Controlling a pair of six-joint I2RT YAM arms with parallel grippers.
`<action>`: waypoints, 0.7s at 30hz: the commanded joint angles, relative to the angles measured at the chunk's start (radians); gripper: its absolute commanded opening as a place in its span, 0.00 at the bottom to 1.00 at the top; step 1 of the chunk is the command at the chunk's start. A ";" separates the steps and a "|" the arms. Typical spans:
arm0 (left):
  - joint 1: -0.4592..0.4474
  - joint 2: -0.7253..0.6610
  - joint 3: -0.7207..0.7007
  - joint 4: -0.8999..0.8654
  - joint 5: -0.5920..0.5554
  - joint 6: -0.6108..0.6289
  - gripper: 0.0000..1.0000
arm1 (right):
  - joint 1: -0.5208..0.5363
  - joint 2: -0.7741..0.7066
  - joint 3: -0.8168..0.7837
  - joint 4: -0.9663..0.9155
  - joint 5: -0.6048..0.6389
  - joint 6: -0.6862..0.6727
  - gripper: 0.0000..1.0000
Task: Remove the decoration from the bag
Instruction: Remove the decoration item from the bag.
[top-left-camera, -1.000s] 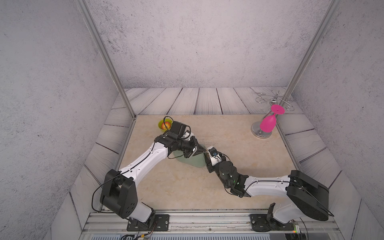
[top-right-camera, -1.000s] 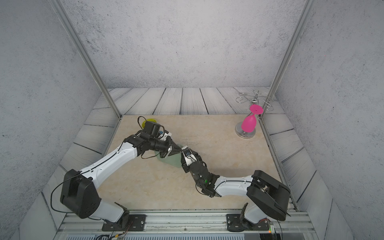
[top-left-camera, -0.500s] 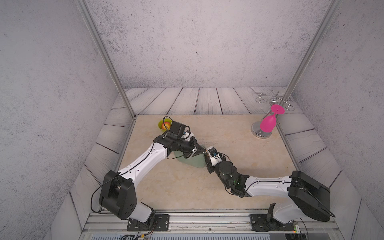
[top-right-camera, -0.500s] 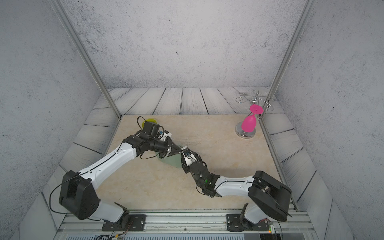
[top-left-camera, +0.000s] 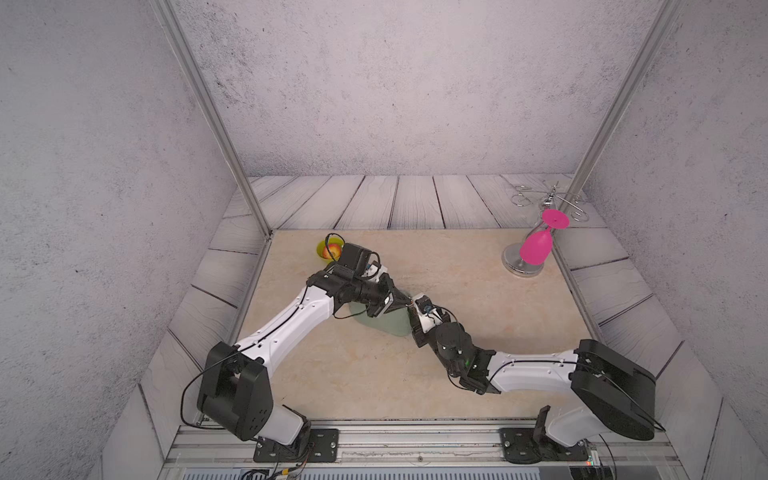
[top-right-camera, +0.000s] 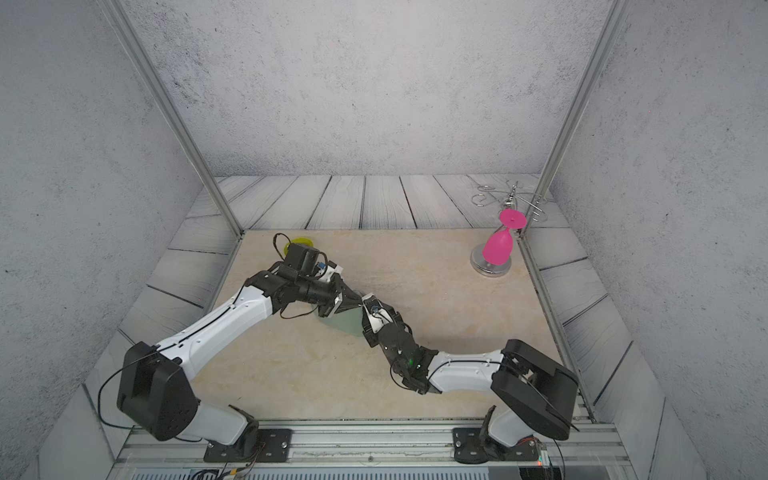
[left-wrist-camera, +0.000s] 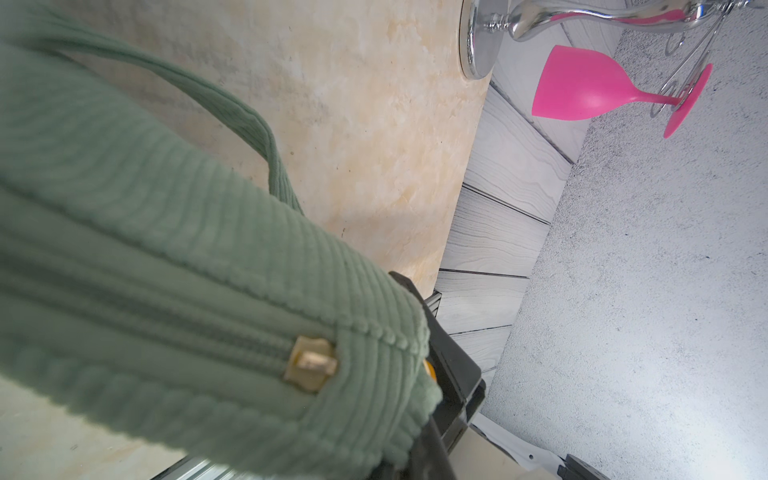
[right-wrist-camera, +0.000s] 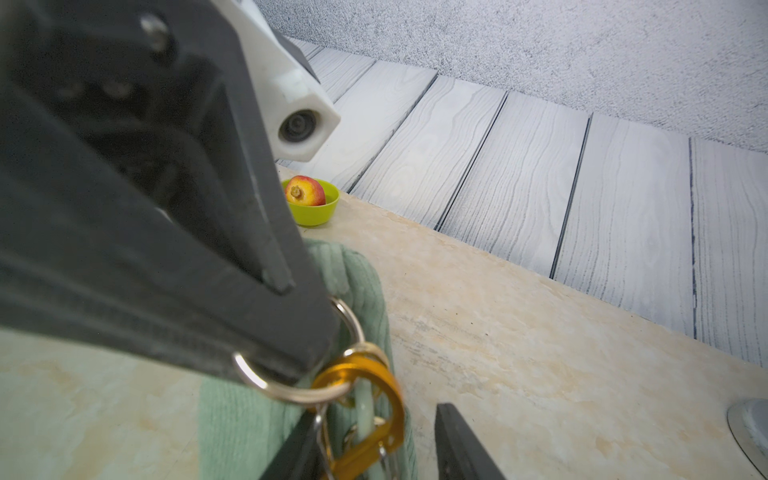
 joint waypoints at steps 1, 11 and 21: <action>0.006 -0.029 -0.008 0.027 0.014 0.004 0.00 | 0.003 0.004 0.034 0.001 0.013 -0.010 0.48; 0.005 -0.029 -0.011 0.030 0.014 0.004 0.00 | 0.002 0.014 0.047 -0.003 0.010 -0.016 0.48; 0.005 -0.030 -0.006 0.032 0.011 0.003 0.00 | 0.002 0.008 0.031 -0.015 0.001 0.000 0.40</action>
